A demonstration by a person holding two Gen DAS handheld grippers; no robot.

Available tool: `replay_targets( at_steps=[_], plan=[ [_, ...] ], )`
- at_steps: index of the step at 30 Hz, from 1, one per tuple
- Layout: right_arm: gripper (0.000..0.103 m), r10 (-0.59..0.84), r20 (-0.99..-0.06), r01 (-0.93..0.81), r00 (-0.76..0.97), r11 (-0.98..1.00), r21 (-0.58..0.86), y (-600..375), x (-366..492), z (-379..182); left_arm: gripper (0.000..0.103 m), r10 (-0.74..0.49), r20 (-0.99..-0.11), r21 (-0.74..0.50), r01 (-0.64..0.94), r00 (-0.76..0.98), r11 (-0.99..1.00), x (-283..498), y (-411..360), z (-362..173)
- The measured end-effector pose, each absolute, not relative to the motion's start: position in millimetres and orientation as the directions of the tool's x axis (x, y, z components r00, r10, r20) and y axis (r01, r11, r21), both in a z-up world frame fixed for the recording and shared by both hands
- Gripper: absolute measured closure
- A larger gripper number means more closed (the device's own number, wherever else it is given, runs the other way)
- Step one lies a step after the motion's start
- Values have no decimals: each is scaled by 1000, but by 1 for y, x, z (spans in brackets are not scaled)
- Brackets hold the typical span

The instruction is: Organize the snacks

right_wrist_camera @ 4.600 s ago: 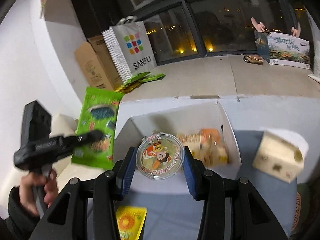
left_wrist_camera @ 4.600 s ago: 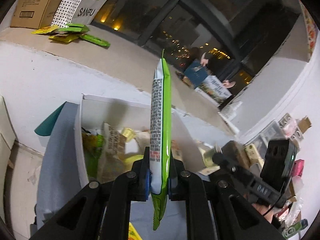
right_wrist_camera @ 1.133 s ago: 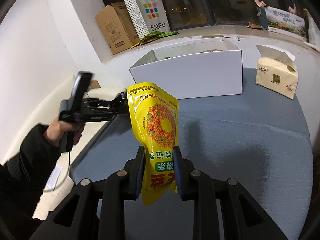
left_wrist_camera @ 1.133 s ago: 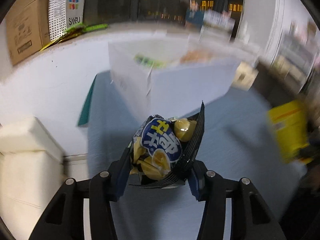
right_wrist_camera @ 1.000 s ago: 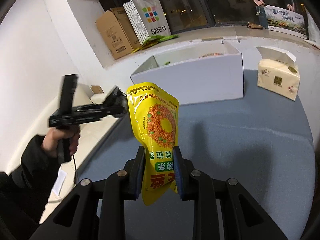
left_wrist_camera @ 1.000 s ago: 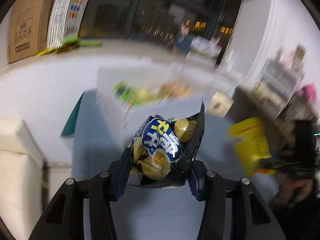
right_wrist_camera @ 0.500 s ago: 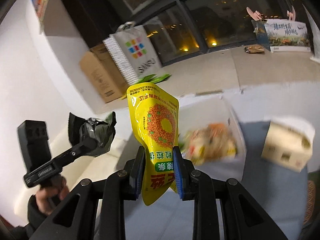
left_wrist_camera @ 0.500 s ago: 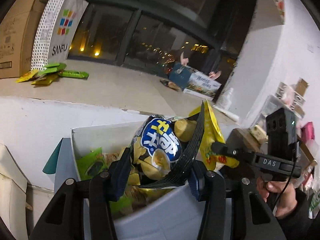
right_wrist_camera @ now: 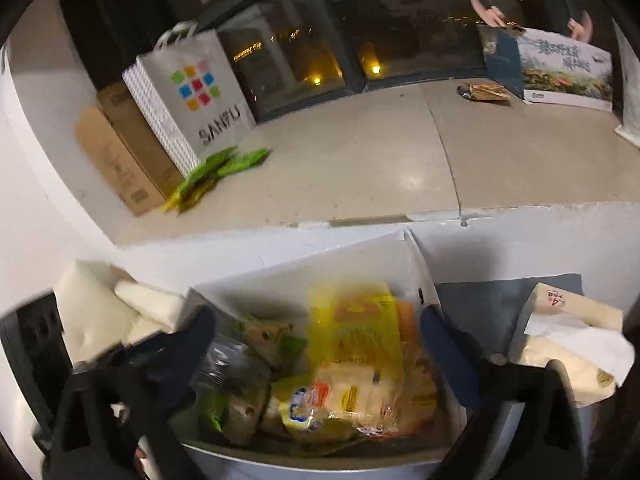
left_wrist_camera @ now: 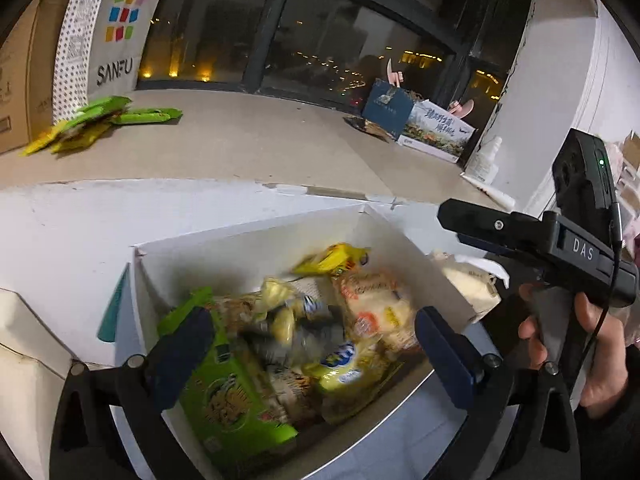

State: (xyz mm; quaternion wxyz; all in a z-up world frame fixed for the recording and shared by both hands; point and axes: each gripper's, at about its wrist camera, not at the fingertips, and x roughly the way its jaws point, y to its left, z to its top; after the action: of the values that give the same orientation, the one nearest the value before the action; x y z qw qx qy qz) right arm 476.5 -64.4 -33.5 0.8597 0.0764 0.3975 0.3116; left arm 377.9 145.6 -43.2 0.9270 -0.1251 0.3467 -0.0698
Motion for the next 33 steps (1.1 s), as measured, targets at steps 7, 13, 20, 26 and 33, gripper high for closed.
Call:
replay_targets(
  at_steps=[7,13,20,26,33],
  plan=[
    [0,576,-630,-462,521,811,359,-75,466,-28,0,-155,-568,-182,61,808,981,347,131,-17],
    [0,576,-598,-492,557,809,322,-88,437,-9,0,-12,-445,-44,-8,896,999,287,102,14],
    [0,532,-495,-552,687,825,120,-112,346,25,0,-55,-369,-90,23,928,996,210,71,26],
    [0,614,-433,-603,660,777,182,-150,279,30,0,-3,-421,-75,-31,907,997,162,45,26],
    [0,628,-410,-597,662,772,218,-186,207,28,0,18,-438,-87,-62,899,994,96,21,21]
  ],
)
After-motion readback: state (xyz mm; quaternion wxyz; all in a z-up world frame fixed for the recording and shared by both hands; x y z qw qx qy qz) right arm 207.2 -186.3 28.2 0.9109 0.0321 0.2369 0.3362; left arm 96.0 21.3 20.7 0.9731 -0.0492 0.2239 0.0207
